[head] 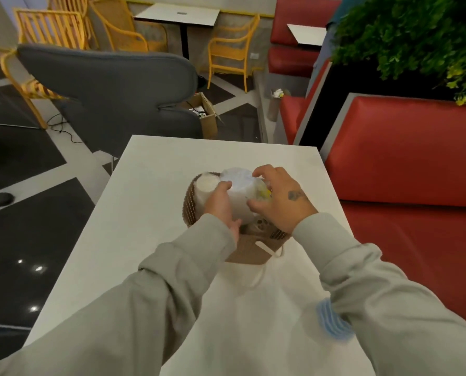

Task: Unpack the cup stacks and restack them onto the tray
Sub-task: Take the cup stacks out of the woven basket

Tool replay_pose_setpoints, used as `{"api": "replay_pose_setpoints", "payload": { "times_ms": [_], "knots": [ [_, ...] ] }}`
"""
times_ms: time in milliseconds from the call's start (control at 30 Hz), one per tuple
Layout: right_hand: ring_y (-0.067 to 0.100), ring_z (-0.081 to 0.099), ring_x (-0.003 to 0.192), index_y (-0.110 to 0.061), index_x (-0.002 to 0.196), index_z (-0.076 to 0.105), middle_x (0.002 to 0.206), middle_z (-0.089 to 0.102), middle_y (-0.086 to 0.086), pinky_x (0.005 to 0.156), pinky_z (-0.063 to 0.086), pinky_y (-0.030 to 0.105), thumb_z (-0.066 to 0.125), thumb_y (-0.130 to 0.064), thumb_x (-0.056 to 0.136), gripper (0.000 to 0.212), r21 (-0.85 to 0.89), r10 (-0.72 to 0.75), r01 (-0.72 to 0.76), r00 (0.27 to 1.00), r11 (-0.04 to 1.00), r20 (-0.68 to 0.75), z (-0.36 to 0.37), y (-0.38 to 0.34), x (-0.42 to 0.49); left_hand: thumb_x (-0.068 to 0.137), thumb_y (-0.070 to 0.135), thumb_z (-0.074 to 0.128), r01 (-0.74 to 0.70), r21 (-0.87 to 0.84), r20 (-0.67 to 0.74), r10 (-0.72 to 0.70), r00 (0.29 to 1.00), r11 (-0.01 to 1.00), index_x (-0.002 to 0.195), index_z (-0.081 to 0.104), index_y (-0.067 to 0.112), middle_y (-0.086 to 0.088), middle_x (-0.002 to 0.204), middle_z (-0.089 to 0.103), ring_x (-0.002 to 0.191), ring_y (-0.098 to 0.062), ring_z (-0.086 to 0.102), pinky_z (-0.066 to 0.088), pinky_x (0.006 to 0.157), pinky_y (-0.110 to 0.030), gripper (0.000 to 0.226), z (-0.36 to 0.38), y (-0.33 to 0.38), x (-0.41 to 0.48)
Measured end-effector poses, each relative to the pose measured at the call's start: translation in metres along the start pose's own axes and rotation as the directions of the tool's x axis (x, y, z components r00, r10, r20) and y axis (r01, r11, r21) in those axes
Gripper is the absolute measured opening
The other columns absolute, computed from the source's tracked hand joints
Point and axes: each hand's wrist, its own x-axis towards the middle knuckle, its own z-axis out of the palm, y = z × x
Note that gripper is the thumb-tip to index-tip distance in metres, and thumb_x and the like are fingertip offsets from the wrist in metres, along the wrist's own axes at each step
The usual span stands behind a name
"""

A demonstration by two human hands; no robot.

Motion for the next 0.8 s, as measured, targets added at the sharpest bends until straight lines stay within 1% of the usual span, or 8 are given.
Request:
{"api": "replay_pose_setpoints", "payload": {
  "times_ms": [67,133,267,367,433,567,700,800],
  "knots": [
    [0.026,0.048,0.123,-0.03,0.135,0.048,0.141,0.041,0.001,0.105,0.046,0.039,0.076,-0.03,0.085,0.057,-0.062,-0.004,0.006,1.0,0.998,0.029,0.008,-0.002,0.012,0.094,0.024,0.054,0.049,-0.024,-0.011,-0.049,0.999,0.999,0.119,0.053,0.014,-0.01,0.105,0.061,0.098,-0.028,0.061,0.049,0.099,-0.041,0.027,0.005,0.004,0.008],
    [0.026,0.045,0.127,-0.033,0.133,0.048,0.146,0.036,0.0,0.106,0.046,0.045,0.077,-0.035,0.082,0.059,-0.127,-0.006,0.011,0.999,0.992,0.04,0.016,-0.001,0.024,0.09,0.024,0.053,0.101,-0.048,0.012,-0.1,0.995,0.994,0.101,0.056,0.011,-0.013,0.098,0.063,0.095,-0.03,0.063,0.052,0.095,-0.044,0.017,0.009,0.004,0.018],
    [0.028,0.048,0.129,-0.037,0.129,0.048,0.151,0.033,-0.002,0.104,0.049,0.045,0.08,-0.04,0.077,0.061,-0.192,0.031,-0.015,0.996,0.981,0.079,0.027,0.002,0.039,0.073,0.048,0.066,0.142,-0.106,0.069,-0.135,0.988,0.984,0.117,0.056,0.014,-0.011,0.12,0.06,0.11,-0.03,0.062,0.051,0.094,-0.042,0.056,0.018,0.001,0.035],
    [0.024,0.053,0.118,-0.031,0.127,0.049,0.144,0.042,0.0,0.091,0.045,0.028,0.08,-0.031,0.08,0.056,-0.153,0.022,-0.006,0.994,0.988,0.103,0.029,0.007,0.045,0.083,0.048,0.059,0.087,-0.132,0.114,-0.072,0.991,0.987,0.102,0.059,0.016,-0.004,0.105,0.058,0.093,-0.017,0.058,0.046,0.08,-0.032,0.037,0.029,-0.003,0.044],
    [0.02,0.053,0.107,-0.028,0.123,0.049,0.138,0.046,0.0,0.082,0.039,0.023,0.079,-0.025,0.082,0.051,-0.137,0.01,0.004,0.995,0.991,0.102,0.03,0.01,0.047,0.066,0.051,0.069,0.117,-0.092,0.071,-0.111,0.991,0.989,0.103,0.06,0.017,-0.007,0.102,0.059,0.093,-0.016,0.061,0.047,0.07,-0.029,0.051,0.031,-0.006,0.047],
    [0.018,0.05,0.095,-0.027,0.122,0.048,0.129,0.052,0.001,0.071,0.037,0.02,0.075,-0.03,0.085,0.046,-0.095,0.017,-0.008,0.996,0.995,0.091,0.03,0.009,0.048,0.062,0.052,0.07,0.157,-0.002,-0.058,-0.157,0.986,0.988,0.113,0.06,0.007,-0.01,0.1,0.066,0.081,-0.02,0.064,0.047,0.055,-0.026,0.07,0.029,-0.011,0.047],
    [0.019,0.052,0.098,-0.025,0.124,0.047,0.13,0.052,0.002,0.077,0.038,0.022,0.075,-0.03,0.087,0.047,-0.061,0.015,-0.011,0.997,0.998,0.077,0.027,0.006,0.047,0.087,0.047,0.059,0.186,-0.022,0.022,-0.186,0.982,0.982,0.103,0.054,0.011,-0.011,0.097,0.058,0.082,-0.019,0.059,0.044,0.066,-0.031,0.04,0.031,-0.011,0.045],
    [0.024,0.057,0.106,-0.027,0.124,0.046,0.132,0.052,0.003,0.086,0.049,0.029,0.076,-0.031,0.086,0.049,-0.04,0.011,-0.008,0.998,0.999,0.054,0.022,0.001,0.044,0.091,0.047,0.056,0.18,0.022,0.054,-0.181,0.982,0.983,0.107,0.055,0.013,-0.011,0.1,0.06,0.089,-0.019,0.059,0.045,0.071,-0.032,0.038,0.032,-0.008,0.041]
  ]
}}
